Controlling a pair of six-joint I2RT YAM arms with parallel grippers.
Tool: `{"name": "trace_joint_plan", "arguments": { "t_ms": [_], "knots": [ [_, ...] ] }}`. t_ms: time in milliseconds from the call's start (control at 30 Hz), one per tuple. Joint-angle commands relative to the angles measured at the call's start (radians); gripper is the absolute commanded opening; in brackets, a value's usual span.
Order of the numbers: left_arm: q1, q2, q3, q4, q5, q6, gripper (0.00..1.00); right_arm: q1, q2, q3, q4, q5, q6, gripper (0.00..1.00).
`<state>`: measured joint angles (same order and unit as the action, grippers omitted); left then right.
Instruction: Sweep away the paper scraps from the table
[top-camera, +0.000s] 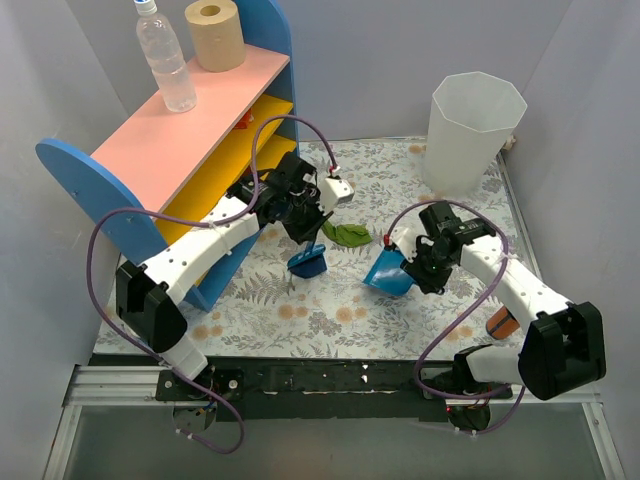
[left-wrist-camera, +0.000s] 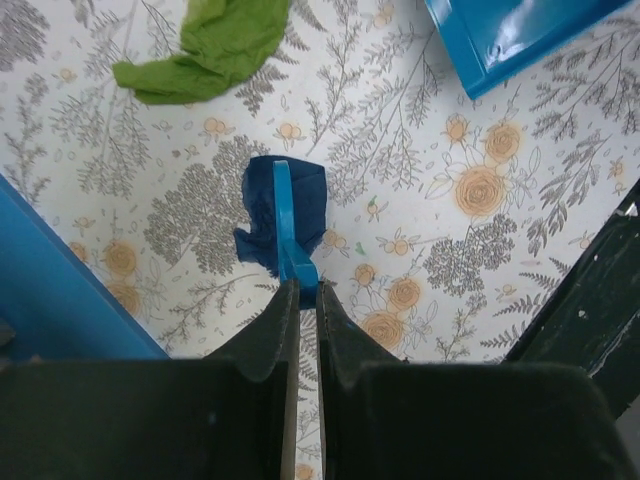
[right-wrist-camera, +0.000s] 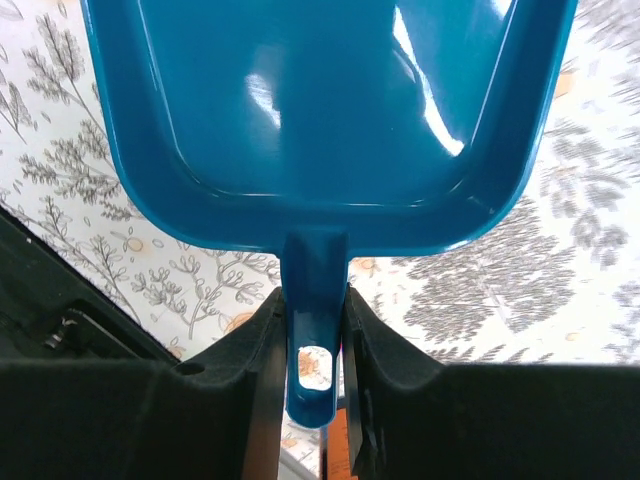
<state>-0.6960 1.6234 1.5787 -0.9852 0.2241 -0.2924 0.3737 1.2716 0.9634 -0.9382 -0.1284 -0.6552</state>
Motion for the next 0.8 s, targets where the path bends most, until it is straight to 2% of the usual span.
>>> {"name": "trace_joint_plan", "arguments": {
  "t_ms": [0,100,233,300,367,467,567,767],
  "knots": [
    [0.0,-0.095,0.052,0.066,0.02,-0.031,0.0,0.002,0.043,-0.069,0.01,0.001,-0.04,0.36],
    [0.0,-0.109,0.055,0.118,0.053,-0.088,0.0,0.002,0.046,-0.065,0.022,0.032,-0.024,0.65],
    [0.001,-0.109,0.066,0.157,0.109,-0.145,0.0,0.002,0.048,0.041,-0.01,-0.026,-0.018,0.77],
    [0.001,-0.109,0.075,0.16,0.124,-0.159,0.0,0.002,0.048,0.15,-0.037,-0.085,-0.033,0.82],
    [0.003,-0.108,0.092,0.161,0.158,-0.163,0.0,0.002,0.052,0.254,-0.06,-0.235,-0.05,0.83],
    [0.004,-0.129,0.09,0.187,0.204,-0.168,0.0,0.002,0.04,0.299,-0.027,-0.453,-0.072,0.83],
    [0.006,-0.166,0.067,0.232,0.234,-0.162,0.0,0.002,0.043,0.29,0.099,-0.54,-0.002,0.83],
    [0.01,-0.186,0.064,0.266,0.276,-0.166,0.0,0.001,0.143,0.301,0.217,-0.645,0.025,0.8]
  ]
}}
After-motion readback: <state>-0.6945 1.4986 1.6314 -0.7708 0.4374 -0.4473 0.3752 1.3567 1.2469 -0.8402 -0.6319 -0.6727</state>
